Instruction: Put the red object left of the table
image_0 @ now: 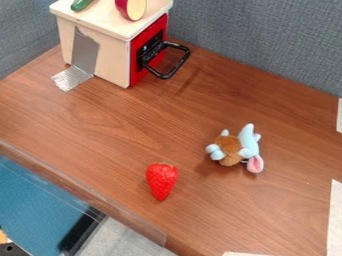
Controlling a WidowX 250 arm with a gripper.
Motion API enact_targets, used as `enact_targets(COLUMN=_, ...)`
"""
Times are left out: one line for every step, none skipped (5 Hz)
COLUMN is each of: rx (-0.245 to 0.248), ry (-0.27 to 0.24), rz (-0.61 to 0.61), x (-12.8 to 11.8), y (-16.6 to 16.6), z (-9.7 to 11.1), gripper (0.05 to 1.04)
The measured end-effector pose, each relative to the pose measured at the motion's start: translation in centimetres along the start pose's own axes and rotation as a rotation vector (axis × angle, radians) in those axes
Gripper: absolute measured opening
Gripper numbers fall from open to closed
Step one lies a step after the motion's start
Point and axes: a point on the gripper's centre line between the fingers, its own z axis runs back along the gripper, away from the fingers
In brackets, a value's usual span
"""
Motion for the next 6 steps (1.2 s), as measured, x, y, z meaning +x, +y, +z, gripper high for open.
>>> enact_targets(rx=0.011, ry=0.010, rz=-0.026, x=0.0, y=0.7, z=-0.8, gripper=0.999)
enact_targets(rx=0.022, ry=0.040, rz=-0.031, x=-0.2, y=1.5, z=-2.3, gripper=0.999)
enact_targets(rx=0.025, ry=0.063, rz=-0.047, x=0.0, y=1.8, z=-4.0, gripper=0.999)
enact_targets(rx=0.023, ry=0.096, rz=-0.078, x=0.3, y=2.1, z=-5.7, gripper=0.999)
enact_targets(rx=0.030, ry=0.124, rz=-0.088, x=0.1, y=2.3, z=-6.6, gripper=1.000)
enact_targets(rx=0.035, ry=0.127, rz=-0.088, x=0.1, y=2.4, z=-6.7, gripper=0.952)
